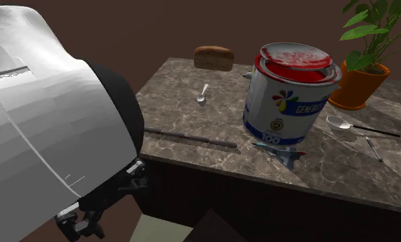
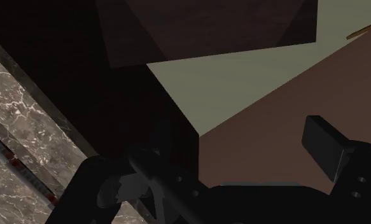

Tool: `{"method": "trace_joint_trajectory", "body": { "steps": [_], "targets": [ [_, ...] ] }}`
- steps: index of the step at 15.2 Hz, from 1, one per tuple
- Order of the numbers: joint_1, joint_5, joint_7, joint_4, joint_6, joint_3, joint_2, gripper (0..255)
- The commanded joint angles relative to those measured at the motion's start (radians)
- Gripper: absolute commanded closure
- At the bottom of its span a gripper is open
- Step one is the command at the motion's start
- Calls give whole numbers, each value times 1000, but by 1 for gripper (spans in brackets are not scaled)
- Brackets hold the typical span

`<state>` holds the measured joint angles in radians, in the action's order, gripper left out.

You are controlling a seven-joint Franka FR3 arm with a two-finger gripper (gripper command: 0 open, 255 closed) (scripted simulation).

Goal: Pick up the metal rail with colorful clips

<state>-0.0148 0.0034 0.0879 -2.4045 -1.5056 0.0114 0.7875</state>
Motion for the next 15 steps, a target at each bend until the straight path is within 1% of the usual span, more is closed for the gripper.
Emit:
{"method": "trace_joint_trajectory", "body": {
  "steps": [1,5,9,12,15],
  "targets": [
    [0,0,0,0,0,0,0,0],
    [10,-68,-141,-7,-81,89,-63,0],
    [15,-120,-278,12,-167,175,-152,0],
    [14,-146,-380,42,-231,238,-234,0],
    [8,-157,-483,86,-293,298,-327,0]
  ]
}}
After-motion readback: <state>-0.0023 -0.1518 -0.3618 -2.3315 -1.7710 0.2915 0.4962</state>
